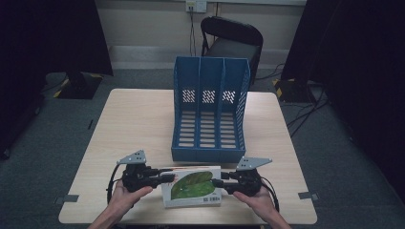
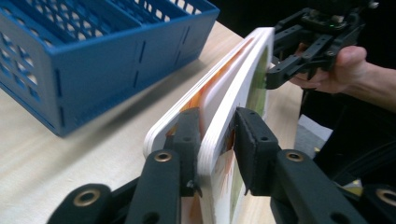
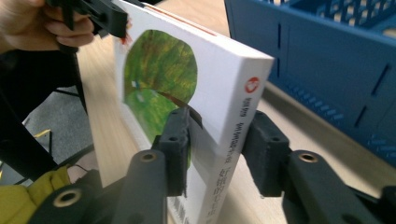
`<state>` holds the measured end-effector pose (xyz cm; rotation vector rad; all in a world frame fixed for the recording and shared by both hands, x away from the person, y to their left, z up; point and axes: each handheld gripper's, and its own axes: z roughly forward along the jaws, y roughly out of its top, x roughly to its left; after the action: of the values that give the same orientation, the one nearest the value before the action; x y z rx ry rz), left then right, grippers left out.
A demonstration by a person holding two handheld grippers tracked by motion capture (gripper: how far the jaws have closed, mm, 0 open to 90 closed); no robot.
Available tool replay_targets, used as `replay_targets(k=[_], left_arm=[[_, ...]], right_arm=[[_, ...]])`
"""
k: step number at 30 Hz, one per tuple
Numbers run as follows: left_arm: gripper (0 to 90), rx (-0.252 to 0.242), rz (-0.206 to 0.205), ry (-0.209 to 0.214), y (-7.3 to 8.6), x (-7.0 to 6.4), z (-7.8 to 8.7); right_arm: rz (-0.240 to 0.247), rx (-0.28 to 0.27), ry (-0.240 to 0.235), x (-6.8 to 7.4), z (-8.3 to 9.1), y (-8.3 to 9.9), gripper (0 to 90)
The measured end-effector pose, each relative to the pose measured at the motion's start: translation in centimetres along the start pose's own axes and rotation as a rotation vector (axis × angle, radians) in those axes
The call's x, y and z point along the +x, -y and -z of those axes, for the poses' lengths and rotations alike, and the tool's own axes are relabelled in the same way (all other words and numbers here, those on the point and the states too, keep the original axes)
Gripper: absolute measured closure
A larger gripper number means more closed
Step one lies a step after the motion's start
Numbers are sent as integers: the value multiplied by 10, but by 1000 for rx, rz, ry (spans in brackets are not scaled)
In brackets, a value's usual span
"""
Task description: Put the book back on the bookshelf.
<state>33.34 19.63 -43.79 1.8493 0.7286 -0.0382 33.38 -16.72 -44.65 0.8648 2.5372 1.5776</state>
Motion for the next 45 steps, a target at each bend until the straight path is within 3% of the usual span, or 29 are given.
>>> replay_targets(k=[8, 14, 24, 27, 31, 34, 36, 41, 45], left_arm=[[596, -34, 20, -5, 0, 1, 5], [485, -50, 42, -12, 1, 2, 8], [435, -99, 98, -15, 3, 13, 18], [392, -119, 119, -39, 4, 15, 21], [371, -100, 134, -71, 6, 22, 22], [343, -129, 142, -88, 6, 25, 27], [318, -115, 127, -108, 6, 26, 28], [268, 40, 84, -83, 12, 28, 14], [363, 106, 35, -64, 15, 22, 3]], right_arm=[[40, -30, -55, 9, 7, -2, 707], [23, -26, -90, 8, 6, 0, 722], [29, -20, -103, 9, 5, 1, 743], [36, -19, -101, 10, 6, 1, 753], [60, -16, -105, 12, 6, 1, 755], [76, -14, -101, 14, 6, 0, 756], [84, -9, -99, 14, 6, 0, 756], [137, 19, -87, 21, 6, 1, 757], [159, 54, -81, 27, 0, 7, 754]])
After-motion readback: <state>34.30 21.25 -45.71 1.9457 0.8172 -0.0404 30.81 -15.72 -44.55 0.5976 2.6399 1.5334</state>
